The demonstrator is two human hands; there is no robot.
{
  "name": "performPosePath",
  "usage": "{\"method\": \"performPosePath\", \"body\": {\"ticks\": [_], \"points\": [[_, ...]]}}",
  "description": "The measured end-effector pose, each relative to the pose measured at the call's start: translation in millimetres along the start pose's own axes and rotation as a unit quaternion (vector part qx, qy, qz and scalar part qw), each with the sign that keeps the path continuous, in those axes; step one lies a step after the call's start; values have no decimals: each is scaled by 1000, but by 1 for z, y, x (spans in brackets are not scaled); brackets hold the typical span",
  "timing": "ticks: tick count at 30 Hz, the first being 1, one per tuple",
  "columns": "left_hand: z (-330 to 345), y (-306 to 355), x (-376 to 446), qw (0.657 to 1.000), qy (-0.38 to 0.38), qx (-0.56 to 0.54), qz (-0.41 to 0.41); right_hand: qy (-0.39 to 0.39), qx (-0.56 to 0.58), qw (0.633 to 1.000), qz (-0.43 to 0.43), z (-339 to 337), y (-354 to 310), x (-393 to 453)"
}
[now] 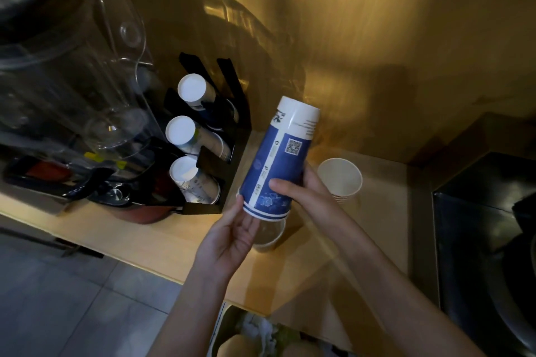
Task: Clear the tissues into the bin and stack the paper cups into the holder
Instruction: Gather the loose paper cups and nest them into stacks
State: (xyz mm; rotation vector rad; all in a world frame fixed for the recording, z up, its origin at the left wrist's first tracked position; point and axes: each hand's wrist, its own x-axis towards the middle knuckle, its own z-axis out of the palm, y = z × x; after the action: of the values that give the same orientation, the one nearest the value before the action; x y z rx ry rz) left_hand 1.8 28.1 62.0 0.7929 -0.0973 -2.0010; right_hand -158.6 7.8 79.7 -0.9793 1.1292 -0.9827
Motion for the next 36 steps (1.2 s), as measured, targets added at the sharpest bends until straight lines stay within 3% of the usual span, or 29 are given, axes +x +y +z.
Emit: {"method": "performPosePath", "body": {"ticks": [2,4,6,9,13,16,18,22,25,27,31,32,36], "points": [[0,3,-7,998,25,54,4,32,16,999,-1,5,4,-1],[1,8,-16,980,76,183,23,45,16,999,-6,7,5,-3],[3,14,-24,936,122,325,51,43,-4,999,-10,7,5,-6],[17,26,-33,876,145,437,143,41,-30,998,-30,11,1,-10],[45,44,-38,842,38,481,242,18,-32,999,-36,21,-6,-13],[61,57,-33,825,-33,514,232,-31,-1,999,29,28,-10,-14],[65,65,-33,807,-81,543,218,-53,85,991,85,32,-13,-15],[57,79,-44,689,-208,675,164,-46,223,955,191,28,-24,-22],[55,77,-53,658,-250,700,123,30,280,929,241,21,-24,-23],[56,66,-56,612,-217,735,194,37,290,922,255,23,-25,-23],[48,42,-50,417,-162,807,386,-5,300,917,264,29,-26,-23],[46,41,-49,402,-150,805,408,-6,292,920,262,29,-27,-23],[51,48,-48,426,-121,784,434,-44,226,945,234,18,-30,-23]]}}
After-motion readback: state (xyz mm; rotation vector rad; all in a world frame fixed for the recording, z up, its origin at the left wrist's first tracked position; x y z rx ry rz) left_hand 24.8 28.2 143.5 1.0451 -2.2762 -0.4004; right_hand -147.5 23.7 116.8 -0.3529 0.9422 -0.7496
